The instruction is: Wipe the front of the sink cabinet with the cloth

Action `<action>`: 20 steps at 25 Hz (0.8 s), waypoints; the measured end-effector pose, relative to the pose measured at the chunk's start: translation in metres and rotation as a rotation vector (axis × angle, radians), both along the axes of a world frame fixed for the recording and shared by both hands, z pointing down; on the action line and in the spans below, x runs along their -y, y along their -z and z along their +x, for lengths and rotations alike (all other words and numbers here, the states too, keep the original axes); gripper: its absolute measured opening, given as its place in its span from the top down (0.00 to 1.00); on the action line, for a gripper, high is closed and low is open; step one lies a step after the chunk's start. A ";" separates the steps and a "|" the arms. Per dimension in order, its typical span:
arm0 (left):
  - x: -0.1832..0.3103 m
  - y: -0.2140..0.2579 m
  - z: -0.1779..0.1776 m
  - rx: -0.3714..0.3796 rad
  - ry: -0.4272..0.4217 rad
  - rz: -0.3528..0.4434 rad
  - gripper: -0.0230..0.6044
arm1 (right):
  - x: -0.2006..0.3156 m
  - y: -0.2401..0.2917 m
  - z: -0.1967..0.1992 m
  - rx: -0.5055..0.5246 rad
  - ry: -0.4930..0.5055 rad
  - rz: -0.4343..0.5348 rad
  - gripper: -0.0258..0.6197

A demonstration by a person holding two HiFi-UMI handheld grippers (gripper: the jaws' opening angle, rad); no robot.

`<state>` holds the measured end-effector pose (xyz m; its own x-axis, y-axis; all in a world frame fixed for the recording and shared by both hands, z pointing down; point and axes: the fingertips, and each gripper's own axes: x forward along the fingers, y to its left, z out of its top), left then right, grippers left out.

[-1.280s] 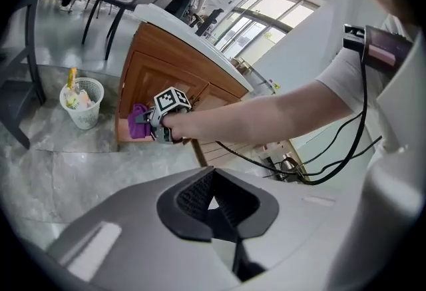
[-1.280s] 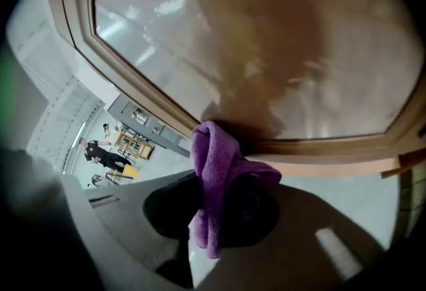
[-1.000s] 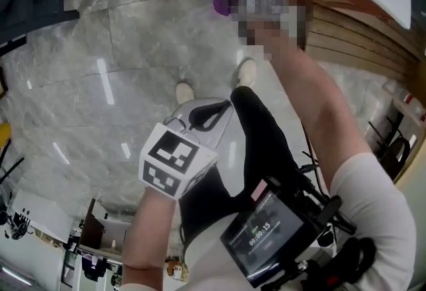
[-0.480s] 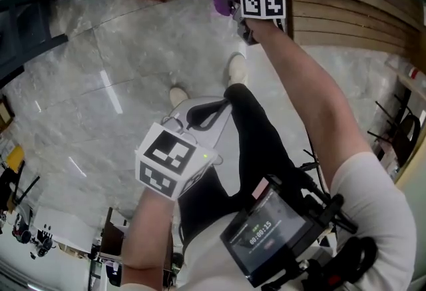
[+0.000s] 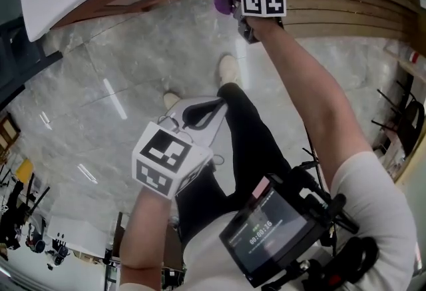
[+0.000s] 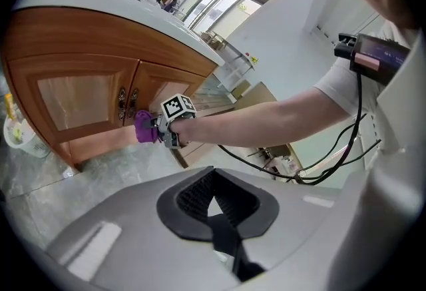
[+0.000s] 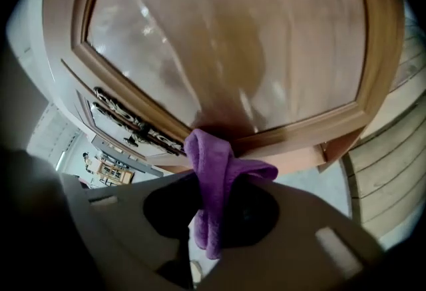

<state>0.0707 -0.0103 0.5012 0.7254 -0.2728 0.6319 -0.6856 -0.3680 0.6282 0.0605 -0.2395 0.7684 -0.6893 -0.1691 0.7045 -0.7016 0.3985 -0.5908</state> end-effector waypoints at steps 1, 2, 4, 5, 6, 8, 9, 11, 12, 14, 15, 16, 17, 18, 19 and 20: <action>0.002 -0.001 0.006 -0.001 -0.008 -0.003 0.95 | 0.004 0.000 0.008 -0.001 -0.008 0.001 0.85; 0.004 -0.002 0.011 -0.004 -0.016 -0.005 0.95 | 0.008 0.000 0.016 -0.005 -0.012 0.002 0.85; 0.009 -0.001 0.020 -0.008 -0.035 -0.005 0.95 | 0.014 0.000 0.030 -0.017 -0.011 0.005 0.85; 0.012 0.000 0.023 -0.009 -0.044 -0.004 0.95 | 0.017 0.000 0.035 -0.022 -0.009 0.008 0.85; 0.015 0.001 0.026 -0.009 -0.053 -0.002 0.95 | 0.020 0.001 0.040 -0.026 -0.008 0.011 0.85; 0.020 0.001 0.031 -0.010 -0.069 -0.003 0.95 | 0.025 0.000 0.051 -0.034 -0.009 0.015 0.85; 0.023 0.000 0.034 -0.009 -0.077 -0.005 0.95 | 0.028 -0.001 0.057 -0.038 -0.012 0.015 0.85; 0.029 -0.003 0.044 -0.005 -0.091 -0.010 0.95 | 0.034 -0.004 0.073 -0.045 -0.023 0.016 0.85; 0.033 -0.004 0.050 -0.003 -0.098 -0.012 0.95 | 0.037 -0.005 0.082 -0.047 -0.028 0.015 0.85; 0.041 -0.006 0.063 -0.001 -0.109 -0.013 0.95 | 0.044 -0.009 0.100 -0.055 -0.030 0.013 0.85; 0.046 -0.007 0.068 0.000 -0.114 -0.012 0.95 | 0.047 -0.011 0.108 -0.061 -0.029 0.014 0.85; 0.050 -0.007 0.073 0.001 -0.121 -0.012 0.95 | 0.051 -0.012 0.116 -0.066 -0.029 0.015 0.85; 0.053 -0.008 0.078 0.001 -0.129 -0.012 0.95 | 0.054 -0.012 0.123 -0.070 -0.030 0.017 0.85; 0.056 -0.008 0.082 0.001 -0.137 -0.012 0.95 | 0.057 -0.012 0.131 -0.073 -0.032 0.019 0.85; 0.057 -0.008 0.087 0.000 -0.144 -0.013 0.95 | 0.060 -0.012 0.138 -0.077 -0.034 0.020 0.85; 0.059 -0.008 0.092 0.000 -0.150 -0.014 0.95 | 0.062 -0.012 0.146 -0.082 -0.032 0.022 0.85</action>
